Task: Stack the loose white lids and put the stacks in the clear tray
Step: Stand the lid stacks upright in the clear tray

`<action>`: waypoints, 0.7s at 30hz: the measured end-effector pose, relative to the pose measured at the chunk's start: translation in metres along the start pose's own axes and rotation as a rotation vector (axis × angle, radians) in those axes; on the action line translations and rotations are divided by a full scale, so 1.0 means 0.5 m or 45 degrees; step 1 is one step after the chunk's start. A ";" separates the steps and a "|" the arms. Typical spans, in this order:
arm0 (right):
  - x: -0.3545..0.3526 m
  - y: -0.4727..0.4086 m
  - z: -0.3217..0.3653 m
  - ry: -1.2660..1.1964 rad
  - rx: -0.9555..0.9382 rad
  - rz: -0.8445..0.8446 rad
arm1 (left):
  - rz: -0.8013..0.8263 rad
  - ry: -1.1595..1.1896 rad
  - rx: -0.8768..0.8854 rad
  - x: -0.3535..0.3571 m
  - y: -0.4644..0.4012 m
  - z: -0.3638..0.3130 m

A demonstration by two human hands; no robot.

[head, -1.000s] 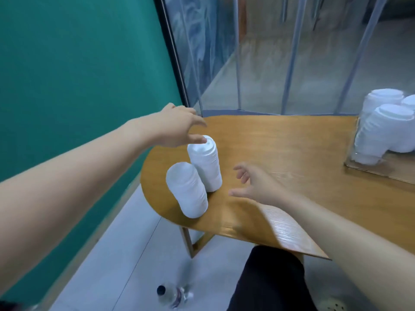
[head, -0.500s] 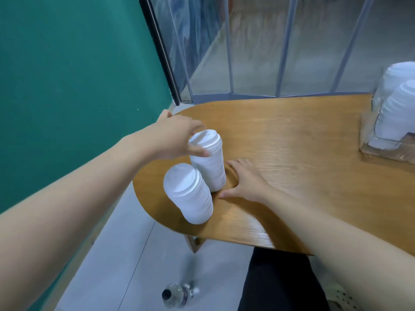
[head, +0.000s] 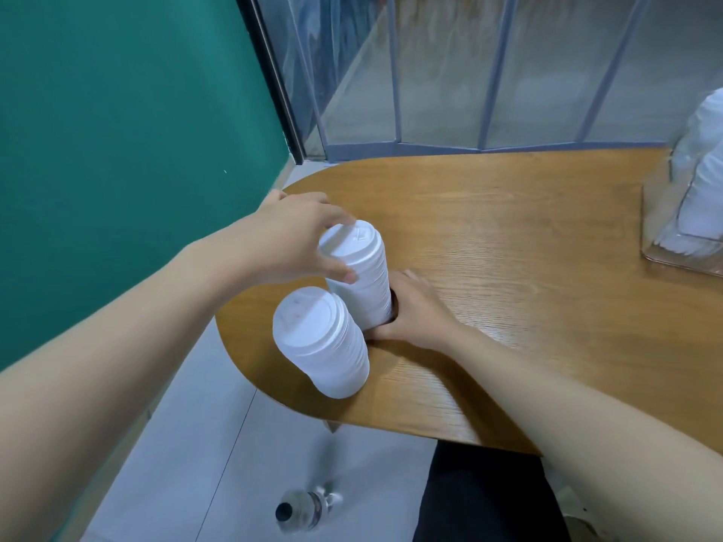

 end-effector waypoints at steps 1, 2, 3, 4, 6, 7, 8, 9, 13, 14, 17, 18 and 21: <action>0.001 -0.001 -0.002 -0.013 -0.006 -0.011 | 0.019 0.010 -0.006 0.000 0.002 0.000; 0.000 -0.001 -0.002 -0.032 -0.016 -0.029 | 0.035 0.028 -0.013 0.001 0.004 0.000; -0.002 -0.001 -0.002 -0.059 -0.027 -0.050 | 0.051 0.054 -0.027 0.000 0.006 -0.001; -0.004 -0.001 -0.002 -0.089 -0.043 -0.071 | 0.070 0.084 -0.043 0.002 0.006 0.000; -0.007 -0.003 0.003 -0.152 -0.075 -0.082 | 0.100 0.147 -0.067 0.007 0.007 0.001; -0.011 -0.004 0.007 -0.174 -0.091 -0.082 | 0.113 0.175 -0.079 0.009 0.009 0.002; -0.016 -0.004 0.010 -0.186 -0.103 -0.085 | 0.125 0.196 -0.096 0.011 0.010 0.005; -0.023 -0.003 0.014 -0.193 -0.110 -0.090 | 0.133 0.208 -0.113 0.012 0.009 0.007; -0.055 0.013 0.006 -0.241 -0.082 -0.097 | 0.116 0.285 -0.120 -0.001 0.008 -0.015; -0.061 0.021 0.000 -0.241 -0.055 -0.096 | 0.108 0.315 -0.104 -0.004 0.010 -0.026; -0.079 0.043 -0.015 -0.272 0.007 -0.092 | 0.091 0.390 -0.073 -0.019 0.013 -0.061; -0.089 0.051 -0.019 -0.261 0.014 -0.108 | 0.089 0.401 -0.058 -0.025 0.013 -0.075; -0.140 0.088 -0.031 -0.258 0.040 -0.185 | 0.061 0.400 0.004 -0.051 0.005 -0.133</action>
Point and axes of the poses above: each hand's wrist, its own y-axis away from the middle knuckle, its own x-axis out of the palm, z = x × y, the point moved 7 cm from there along -y, towards the middle knuckle, and after that the axes turned 9 degrees about -x, right-handed, at the moved point
